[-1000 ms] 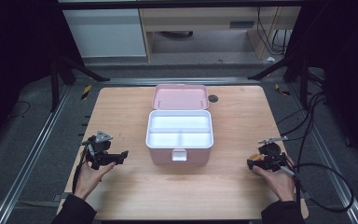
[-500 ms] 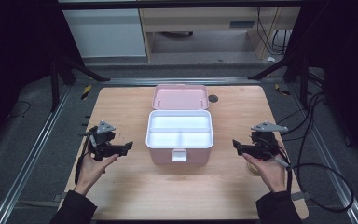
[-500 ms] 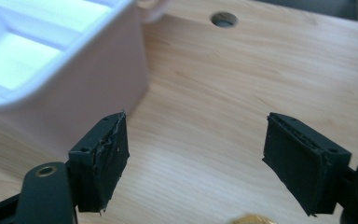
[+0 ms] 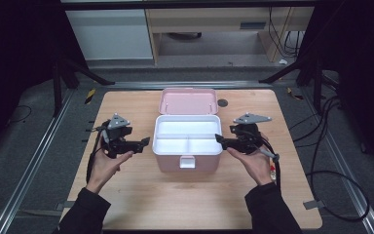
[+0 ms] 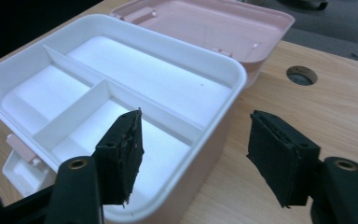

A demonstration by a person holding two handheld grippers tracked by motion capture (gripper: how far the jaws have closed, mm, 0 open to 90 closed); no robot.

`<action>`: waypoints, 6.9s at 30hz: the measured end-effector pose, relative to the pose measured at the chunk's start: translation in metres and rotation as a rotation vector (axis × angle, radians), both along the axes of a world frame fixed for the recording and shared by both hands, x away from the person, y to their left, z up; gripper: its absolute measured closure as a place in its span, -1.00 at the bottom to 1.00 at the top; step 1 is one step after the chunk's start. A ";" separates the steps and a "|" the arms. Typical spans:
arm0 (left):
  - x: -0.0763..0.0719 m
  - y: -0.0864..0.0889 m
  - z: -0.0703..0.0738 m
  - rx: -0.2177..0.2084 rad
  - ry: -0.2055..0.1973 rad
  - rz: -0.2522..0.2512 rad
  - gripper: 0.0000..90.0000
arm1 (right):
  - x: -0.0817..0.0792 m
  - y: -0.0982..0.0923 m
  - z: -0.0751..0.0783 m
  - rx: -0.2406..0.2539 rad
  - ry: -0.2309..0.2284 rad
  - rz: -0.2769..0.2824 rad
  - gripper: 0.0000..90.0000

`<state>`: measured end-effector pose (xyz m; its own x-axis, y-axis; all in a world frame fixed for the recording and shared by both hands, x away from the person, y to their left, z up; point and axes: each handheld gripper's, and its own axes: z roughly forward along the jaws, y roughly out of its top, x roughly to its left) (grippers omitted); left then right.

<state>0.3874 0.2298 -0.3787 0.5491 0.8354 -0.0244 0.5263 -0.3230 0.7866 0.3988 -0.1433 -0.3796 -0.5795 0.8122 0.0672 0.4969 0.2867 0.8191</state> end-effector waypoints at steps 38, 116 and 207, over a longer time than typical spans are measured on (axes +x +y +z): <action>0.032 -0.028 -0.025 0.033 0.057 -0.090 0.22 | 0.018 0.023 -0.033 -0.096 0.062 -0.034 0.30; 0.108 -0.071 0.006 0.554 0.272 -0.800 0.87 | 0.100 0.054 0.004 -0.618 0.244 0.794 0.90; -0.076 -0.071 -0.045 0.555 0.267 -0.920 0.98 | -0.086 0.048 -0.044 -0.566 0.212 0.878 0.96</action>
<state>0.3113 0.1589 -0.4242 0.9989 0.0427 0.0170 0.0354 -0.9507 0.3080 0.3131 -0.0956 -0.4241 -0.9980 0.0602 -0.0213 0.0478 0.9254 0.3759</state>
